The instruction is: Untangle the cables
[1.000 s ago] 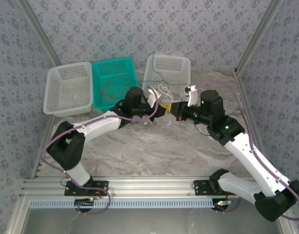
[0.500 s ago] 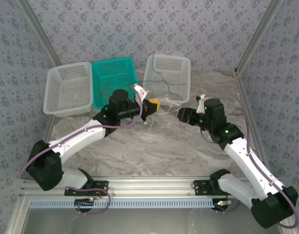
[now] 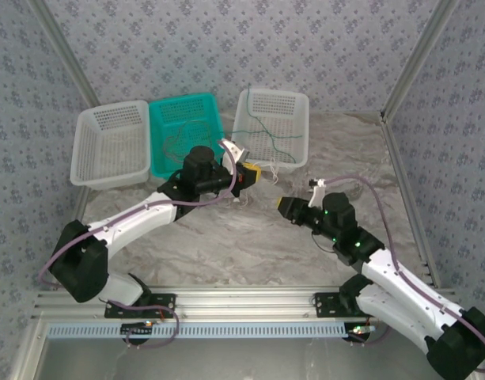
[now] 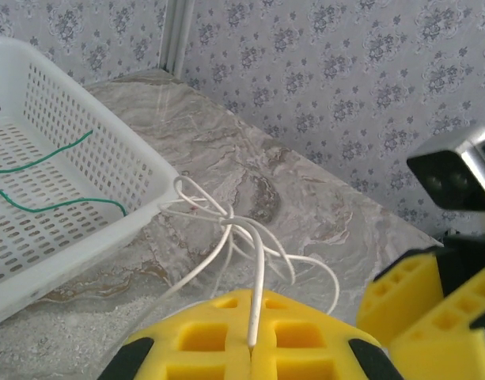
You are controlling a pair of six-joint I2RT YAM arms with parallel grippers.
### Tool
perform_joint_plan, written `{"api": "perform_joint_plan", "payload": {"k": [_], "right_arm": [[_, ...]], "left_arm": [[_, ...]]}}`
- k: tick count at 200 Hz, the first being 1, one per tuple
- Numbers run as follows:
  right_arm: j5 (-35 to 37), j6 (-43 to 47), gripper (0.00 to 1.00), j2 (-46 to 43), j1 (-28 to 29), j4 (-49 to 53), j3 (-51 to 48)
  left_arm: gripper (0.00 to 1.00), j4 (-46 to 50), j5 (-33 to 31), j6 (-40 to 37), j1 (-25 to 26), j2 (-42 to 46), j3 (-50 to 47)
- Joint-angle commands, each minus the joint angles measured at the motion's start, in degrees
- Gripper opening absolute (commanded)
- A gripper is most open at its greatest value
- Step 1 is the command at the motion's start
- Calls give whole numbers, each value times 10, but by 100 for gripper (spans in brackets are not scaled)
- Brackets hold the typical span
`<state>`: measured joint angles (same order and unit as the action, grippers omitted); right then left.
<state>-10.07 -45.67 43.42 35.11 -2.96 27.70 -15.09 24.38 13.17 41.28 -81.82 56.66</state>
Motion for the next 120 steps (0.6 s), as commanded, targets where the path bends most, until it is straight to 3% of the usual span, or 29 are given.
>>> {"api": "perform_joint_plan", "payload": {"k": [1,40,77,95,120], "right_arm": [[49,-25,43,-7,24,-78,5],[110,50,62,28,48,-27,45],[158,114,70,95,42,-18,94],[172,133,58,133,37,-10,120],[181,134,23,178,20,19,151]], "left_arm": [[0,-5,1,6,1,-4,24],[0,-10,6,15,2,-6,21],[0,-26,8,26,6,6,7],[0,-24,7,26,7,18,2],[0,-11,-16,21,7,46,-8]]}}
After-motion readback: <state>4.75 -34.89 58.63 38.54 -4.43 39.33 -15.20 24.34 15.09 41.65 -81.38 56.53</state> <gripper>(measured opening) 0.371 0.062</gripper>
